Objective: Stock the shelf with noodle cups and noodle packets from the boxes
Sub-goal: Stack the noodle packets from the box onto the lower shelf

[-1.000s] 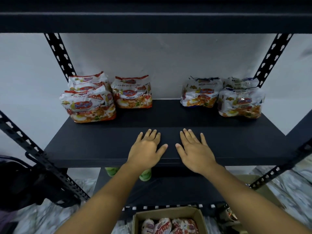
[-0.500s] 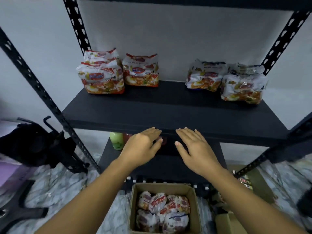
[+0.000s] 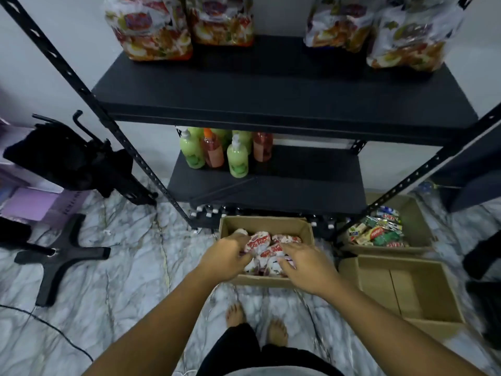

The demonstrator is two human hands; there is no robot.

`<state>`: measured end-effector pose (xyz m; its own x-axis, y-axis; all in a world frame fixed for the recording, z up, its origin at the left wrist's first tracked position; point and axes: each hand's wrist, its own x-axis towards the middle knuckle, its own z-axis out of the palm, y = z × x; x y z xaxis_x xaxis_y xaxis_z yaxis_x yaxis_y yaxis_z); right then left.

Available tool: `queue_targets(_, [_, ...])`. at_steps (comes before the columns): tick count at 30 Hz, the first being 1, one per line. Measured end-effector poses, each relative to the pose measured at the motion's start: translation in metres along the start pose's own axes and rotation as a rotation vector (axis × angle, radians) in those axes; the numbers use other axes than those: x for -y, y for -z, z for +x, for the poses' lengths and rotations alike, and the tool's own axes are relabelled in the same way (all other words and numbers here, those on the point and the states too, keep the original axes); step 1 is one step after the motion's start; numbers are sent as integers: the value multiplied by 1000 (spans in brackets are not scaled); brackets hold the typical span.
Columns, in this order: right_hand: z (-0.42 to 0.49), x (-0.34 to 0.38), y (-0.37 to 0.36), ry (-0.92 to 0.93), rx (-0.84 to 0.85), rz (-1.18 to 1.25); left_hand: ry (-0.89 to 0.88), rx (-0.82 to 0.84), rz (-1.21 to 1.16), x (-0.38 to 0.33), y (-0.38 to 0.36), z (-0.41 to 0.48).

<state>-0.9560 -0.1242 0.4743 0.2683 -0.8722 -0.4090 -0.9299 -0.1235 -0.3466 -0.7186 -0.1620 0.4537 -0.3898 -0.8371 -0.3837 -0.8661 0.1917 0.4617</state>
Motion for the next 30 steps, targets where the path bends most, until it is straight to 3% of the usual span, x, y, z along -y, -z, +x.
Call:
queue_targets(8, [3,-16,-59,-241,234,76,63,278,11,39,-49,5])
queue_targets(22, [76,-61,-138,-369,233,139,59,326,-29,92,-110,85])
queue_targets(30, [193,-167,-270,-421,263,251,42,328,-46,149,-239,214])
